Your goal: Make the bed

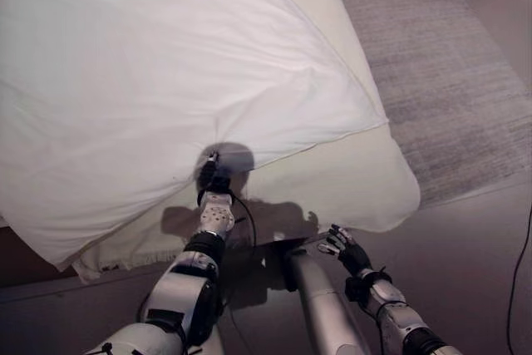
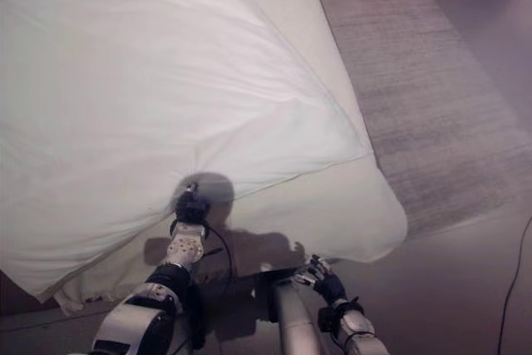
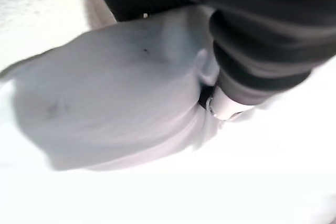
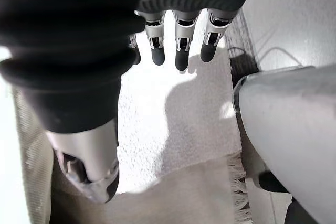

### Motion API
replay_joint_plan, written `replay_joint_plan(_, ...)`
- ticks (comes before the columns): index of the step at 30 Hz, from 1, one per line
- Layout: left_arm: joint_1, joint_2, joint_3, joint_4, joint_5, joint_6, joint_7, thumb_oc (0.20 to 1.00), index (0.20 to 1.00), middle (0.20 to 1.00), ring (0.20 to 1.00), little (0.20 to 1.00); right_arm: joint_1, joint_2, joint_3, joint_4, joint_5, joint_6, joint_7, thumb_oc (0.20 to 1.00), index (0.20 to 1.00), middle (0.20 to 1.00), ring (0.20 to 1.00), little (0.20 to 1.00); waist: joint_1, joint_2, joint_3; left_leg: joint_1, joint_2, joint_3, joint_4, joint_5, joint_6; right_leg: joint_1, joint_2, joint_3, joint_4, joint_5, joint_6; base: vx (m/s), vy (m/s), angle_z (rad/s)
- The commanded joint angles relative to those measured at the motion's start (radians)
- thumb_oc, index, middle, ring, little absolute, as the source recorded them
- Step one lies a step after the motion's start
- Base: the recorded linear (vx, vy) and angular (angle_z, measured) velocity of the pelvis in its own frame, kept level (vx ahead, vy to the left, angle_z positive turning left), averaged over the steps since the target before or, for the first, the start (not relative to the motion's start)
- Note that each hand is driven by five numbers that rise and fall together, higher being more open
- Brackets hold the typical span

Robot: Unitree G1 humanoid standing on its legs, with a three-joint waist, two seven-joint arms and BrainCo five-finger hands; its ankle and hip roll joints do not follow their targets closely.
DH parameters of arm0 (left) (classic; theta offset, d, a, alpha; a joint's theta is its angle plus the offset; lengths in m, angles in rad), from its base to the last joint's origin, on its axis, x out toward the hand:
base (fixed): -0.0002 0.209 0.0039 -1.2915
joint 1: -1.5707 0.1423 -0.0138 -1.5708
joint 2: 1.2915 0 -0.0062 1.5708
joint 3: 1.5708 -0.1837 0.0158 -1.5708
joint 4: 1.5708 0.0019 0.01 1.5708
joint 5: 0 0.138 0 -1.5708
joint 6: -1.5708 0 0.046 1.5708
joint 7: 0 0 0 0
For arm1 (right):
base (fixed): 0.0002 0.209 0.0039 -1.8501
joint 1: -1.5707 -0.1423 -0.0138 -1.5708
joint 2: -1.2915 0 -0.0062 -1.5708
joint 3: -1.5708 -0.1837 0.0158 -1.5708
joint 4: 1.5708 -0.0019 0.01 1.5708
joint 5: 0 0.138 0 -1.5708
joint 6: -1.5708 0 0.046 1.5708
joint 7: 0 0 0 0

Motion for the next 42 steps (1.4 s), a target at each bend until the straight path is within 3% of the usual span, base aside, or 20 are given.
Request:
replay_joint_plan(1,-0.025,-0.013,-0.071,-0.116,0.008,-0.016,-0.085,0.200,0.200,0.200,0.200,0.200,0.006,-0.001,0.025,-0.106,0.110,-0.038,0.081,1.000,1.000,1.000,1.000,1.000,0.010,0.028,0.006,-0.030,-0.044,0.017,-0.066,0.077,0.032,0.048,0.011,-0.012,-0.099,0.105,0.015,-0.01,0.004,0.06)
replay_joint_plan(8,0.043,-0.036,-0.145,-0.297,-0.046,-0.042,-0.094,0.200,0.200,0.200,0.200,0.200,-0.072,0.056,0.071,-0.142,0.461,0.062,0.242,1.000,1.000,1.000,1.000,1.000,0.051,0.032,0.043,0.010,-0.068,0.004,-0.100,0.089,0.047,0.095,0.005,-0.016,-0.124,0.111,0.017,0.00,0.009,0.07)
replay_joint_plan(15,0.102,-0.035,-0.200,-0.485,-0.049,-0.092,-0.071,0.200,0.200,0.200,0.200,0.200,-0.164,0.132,0.073,-0.142,0.698,0.113,0.279,1.000,1.000,1.000,1.000,1.000,0.091,0.045,0.065,0.033,-0.089,-0.010,-0.124,0.104,0.057,0.122,-0.002,-0.028,-0.140,0.119,0.017,0.00,0.012,0.10)
replay_joint_plan(22,0.183,0.004,-0.137,-0.673,0.024,-0.209,0.062,0.200,0.200,0.200,0.200,0.200,-0.255,0.208,-0.023,-0.261,0.973,0.046,0.214,1.000,1.000,1.000,1.000,1.000,0.138,0.066,0.090,0.062,-0.116,-0.033,-0.150,0.105,0.075,0.156,-0.018,-0.045,-0.149,0.112,0.019,0.01,0.025,0.13)
replay_joint_plan(26,0.192,0.013,-0.102,-0.712,0.043,-0.233,0.097,0.200,0.200,0.200,0.200,0.200,-0.276,0.209,-0.068,-0.300,1.010,0.007,0.192,1.000,1.000,1.000,1.000,1.000,0.145,0.071,0.088,0.060,-0.122,-0.038,-0.157,0.112,0.077,0.154,-0.021,-0.049,-0.153,0.116,0.018,0.02,0.012,0.06)
replay_joint_plan(27,0.211,0.029,-0.058,-0.757,0.088,-0.260,0.165,0.200,0.200,0.200,0.200,0.200,-0.287,0.209,-0.128,-0.347,1.044,-0.047,0.162,1.000,1.000,1.000,1.000,1.000,0.151,0.077,0.090,0.066,-0.126,-0.042,-0.156,0.105,0.082,0.162,-0.025,-0.053,-0.151,0.107,0.020,0.00,0.013,0.09)
replay_joint_plan(36,0.239,0.074,0.067,-0.842,0.260,-0.275,0.355,0.200,0.200,0.200,0.200,0.200,-0.293,0.168,-0.285,-0.459,1.044,-0.148,0.135,1.000,1.000,1.000,1.000,1.000,0.153,0.099,0.072,0.048,-0.127,-0.046,-0.151,0.107,0.083,0.144,-0.032,-0.060,-0.140,0.102,0.016,0.01,0.013,0.06)
replay_joint_plan(41,0.237,0.079,0.079,-0.849,0.275,-0.278,0.371,0.200,0.200,0.200,0.200,0.200,-0.293,0.162,-0.299,-0.462,1.044,-0.154,0.133,1.000,1.000,1.000,1.000,1.000,0.152,0.100,0.066,0.043,-0.127,-0.047,-0.151,0.108,0.083,0.139,-0.032,-0.061,-0.140,0.103,0.016,0.01,0.009,0.02)
replay_joint_plan(42,0.246,0.089,0.144,-0.841,0.311,-0.283,0.407,0.200,0.200,0.200,0.200,0.200,-0.284,0.138,-0.359,-0.473,1.041,-0.170,0.143,1.000,1.000,1.000,1.000,1.000,0.149,0.108,0.057,0.039,-0.125,-0.046,-0.148,0.103,0.085,0.127,-0.028,-0.054,-0.133,0.101,0.019,0.01,0.037,0.01)
